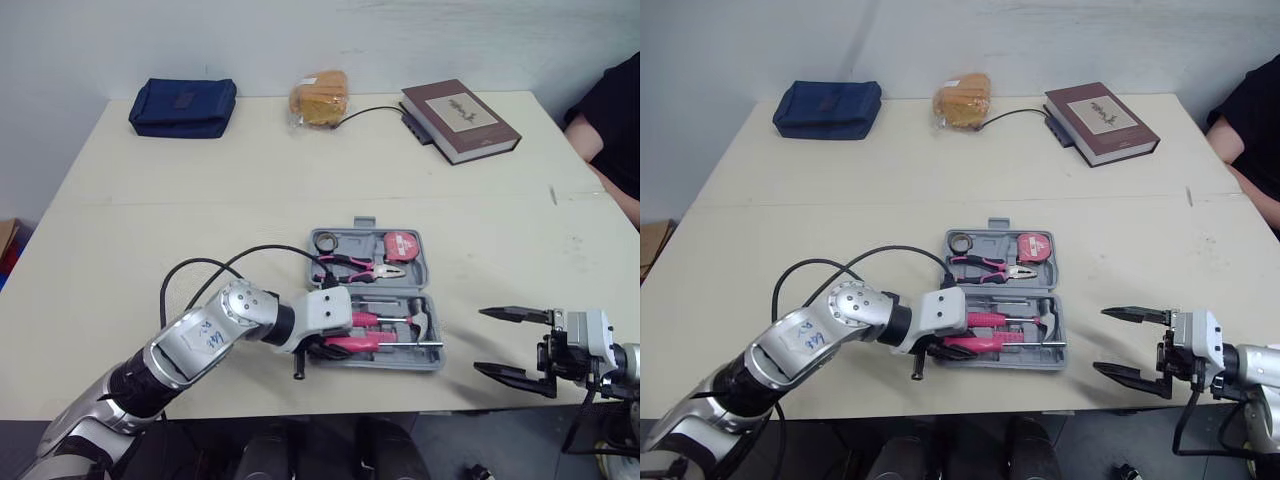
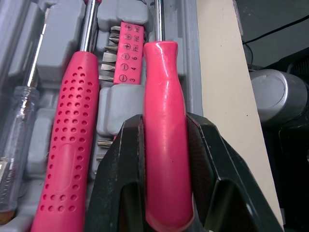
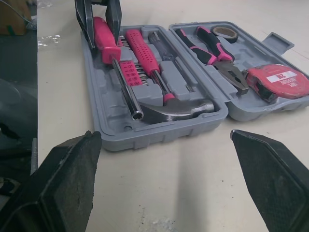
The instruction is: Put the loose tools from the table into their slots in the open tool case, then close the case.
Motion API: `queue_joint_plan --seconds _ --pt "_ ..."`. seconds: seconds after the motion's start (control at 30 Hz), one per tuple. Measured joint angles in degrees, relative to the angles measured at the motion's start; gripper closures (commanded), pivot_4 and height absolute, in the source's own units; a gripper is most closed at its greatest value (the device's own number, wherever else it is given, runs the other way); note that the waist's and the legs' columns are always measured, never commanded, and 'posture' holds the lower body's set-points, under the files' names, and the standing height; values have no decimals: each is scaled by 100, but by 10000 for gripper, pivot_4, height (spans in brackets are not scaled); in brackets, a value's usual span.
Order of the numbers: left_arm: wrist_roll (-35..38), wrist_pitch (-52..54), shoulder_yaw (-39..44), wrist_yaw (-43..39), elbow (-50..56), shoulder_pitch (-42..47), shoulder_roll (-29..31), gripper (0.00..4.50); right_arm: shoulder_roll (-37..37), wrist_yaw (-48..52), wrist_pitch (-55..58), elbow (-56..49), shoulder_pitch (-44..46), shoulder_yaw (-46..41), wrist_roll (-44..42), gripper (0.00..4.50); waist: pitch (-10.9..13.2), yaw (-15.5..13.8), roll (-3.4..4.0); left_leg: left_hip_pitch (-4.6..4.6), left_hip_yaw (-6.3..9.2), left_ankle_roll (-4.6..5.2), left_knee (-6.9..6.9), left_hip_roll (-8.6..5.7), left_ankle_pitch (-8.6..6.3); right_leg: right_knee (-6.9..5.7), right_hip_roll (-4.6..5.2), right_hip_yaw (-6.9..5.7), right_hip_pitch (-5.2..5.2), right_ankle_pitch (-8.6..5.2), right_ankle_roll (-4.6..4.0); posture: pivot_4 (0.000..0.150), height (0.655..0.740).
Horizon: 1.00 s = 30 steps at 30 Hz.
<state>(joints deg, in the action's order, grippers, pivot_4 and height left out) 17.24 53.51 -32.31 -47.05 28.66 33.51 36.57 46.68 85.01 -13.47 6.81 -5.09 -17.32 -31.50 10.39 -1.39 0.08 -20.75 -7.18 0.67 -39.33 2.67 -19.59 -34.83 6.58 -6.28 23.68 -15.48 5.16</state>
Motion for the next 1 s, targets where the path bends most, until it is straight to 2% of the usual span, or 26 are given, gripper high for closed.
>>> queue_joint_plan --seconds 0.17,0.23,0.47,0.6,0.7,0.73,0.8,0.9,1.0 --pt "-31 42 -12 2 30 -5 2 39563 0 -76 17 -31 -27 0 0 0 0 1 0 4 -1 0 0 0 0 -2 0 2 -2 -1 -1 1500 7400" --pt "-44 46 -25 -38 67 -5 43 29146 1 -95 65 -87 -22 0 0 0 0 1 0 5 -1 0 0 0 0 -2 0 3 -2 -1 -1 1500 7400" --pt "108 -3 163 -186 200 -16 -82 299 1 -165 179 -99 166 39 7 0 0 1 0 6 -2 0 0 0 0 -4 0 3 -3 -1 -2 1500 7400" --pt "174 -102 366 -241 190 -18 -122 299 1 -191 226 -98 261 110 16 0 0 1 0 6 -2 0 0 0 0 -5 0 2 -2 -2 -4 1500 7400" --pt "193 -800 660 -417 128 -173 -118 299 1 -211 237 -97 374 134 72 0 0 4 0 8 -3 0 0 1 0 -6 1 3 -2 -2 -4 1500 7400" --pt "227 -1221 881 -503 20 -362 -184 5531 1 -230 243 -98 396 135 78 0 -1 4 2 11 -4 0 0 2 0 -6 1 3 -3 -3 -5 1500 7400" --pt "284 -1719 1063 -627 -144 -630 -253 12342 0 -261 256 -100 394 139 92 0 -1 5 1 11 -4 0 0 3 0 -7 1 2 -3 -4 -7 1500 7400" --pt "371 -2800 1352 -884 -695 -1155 -651 26100 -59 -352 276 -103 374 142 124 0 0 -6 0 12 -6 0 -3 3 0 -10 4 1 -5 -3 -6 1500 7400" --pt "355 -3444 1442 -882 -1088 -1289 -1024 39037 -151 -455 349 -229 370 198 128 0 0 -12 0 12 -5 3 -8 2 -1 -13 7 0 -8 -3 -5 1500 7400"
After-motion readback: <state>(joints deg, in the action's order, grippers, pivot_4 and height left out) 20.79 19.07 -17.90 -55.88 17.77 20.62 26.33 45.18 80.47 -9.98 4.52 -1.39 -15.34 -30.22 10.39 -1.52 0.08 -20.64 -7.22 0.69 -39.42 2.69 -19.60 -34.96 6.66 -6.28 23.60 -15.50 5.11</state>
